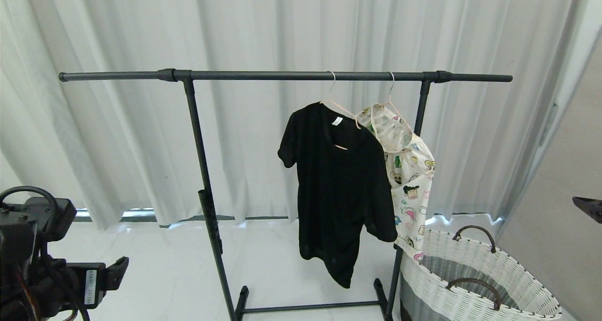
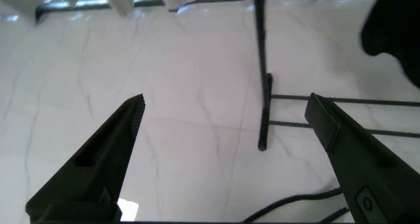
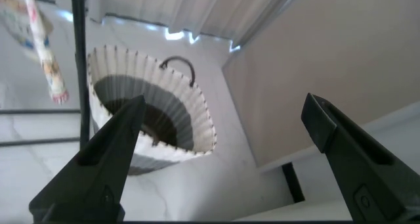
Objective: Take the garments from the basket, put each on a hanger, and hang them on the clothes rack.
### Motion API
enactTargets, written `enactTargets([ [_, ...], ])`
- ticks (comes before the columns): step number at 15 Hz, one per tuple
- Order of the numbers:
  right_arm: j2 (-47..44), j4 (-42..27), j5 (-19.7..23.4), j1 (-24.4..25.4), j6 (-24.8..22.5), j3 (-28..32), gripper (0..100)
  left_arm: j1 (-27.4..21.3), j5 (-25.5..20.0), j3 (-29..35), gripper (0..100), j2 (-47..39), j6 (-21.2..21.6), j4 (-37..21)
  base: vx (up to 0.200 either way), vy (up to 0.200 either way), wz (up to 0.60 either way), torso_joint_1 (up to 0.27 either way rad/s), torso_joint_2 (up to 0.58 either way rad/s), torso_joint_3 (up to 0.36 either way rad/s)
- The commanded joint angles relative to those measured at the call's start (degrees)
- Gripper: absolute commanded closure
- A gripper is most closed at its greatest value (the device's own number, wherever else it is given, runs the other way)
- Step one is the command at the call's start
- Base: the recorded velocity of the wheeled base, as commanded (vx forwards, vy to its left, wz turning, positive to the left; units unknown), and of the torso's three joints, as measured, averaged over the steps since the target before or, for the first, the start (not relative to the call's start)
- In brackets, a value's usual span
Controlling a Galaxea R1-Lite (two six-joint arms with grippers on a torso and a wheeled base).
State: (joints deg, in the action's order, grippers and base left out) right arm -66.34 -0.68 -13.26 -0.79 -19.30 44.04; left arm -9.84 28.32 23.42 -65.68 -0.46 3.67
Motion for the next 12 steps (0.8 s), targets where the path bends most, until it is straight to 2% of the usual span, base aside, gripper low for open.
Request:
enactTargets([
  [1, 2.18, 0.07, -0.01, 0.00, 0.05, -1.94, 0, 4.12, -0.02, -1.71, 0, 1.08, -0.06, 0.02, 0.000, 0.000, 0.00, -0.203, 0.49, 0.286],
  [3, 4.38, 0.16, -0.80, -0.09, 0.05, -4.58, 0, 5.53, 0.42, -3.64, 0, 3.81, -0.33, 0.02, 0.000, 0.000, 0.00, -0.198, 0.48, 0.281],
  [5, 7.81, 0.07, -1.06, -0.09, 0.14, -7.75, 0, 5.53, 1.83, -6.37, 0, 7.85, -3.14, 0.02, 0.000, 0.000, 0.00, -0.193, 0.48, 0.281],
  [7, 13.17, 0.16, -1.06, -0.61, 0.14, -13.11, 0, 5.62, 3.94, -9.44, 0, 12.51, -4.19, 0.02, 0.000, 0.000, 0.00, -0.181, 0.48, 0.288],
  [12, 25.82, 0.16, -1.06, -6.59, 0.40, -23.48, 0, 9.84, 4.11, -13.75, 0, 20.42, -4.02, -0.15, 0.000, 0.000, 0.00, -0.159, 0.46, 0.302],
])
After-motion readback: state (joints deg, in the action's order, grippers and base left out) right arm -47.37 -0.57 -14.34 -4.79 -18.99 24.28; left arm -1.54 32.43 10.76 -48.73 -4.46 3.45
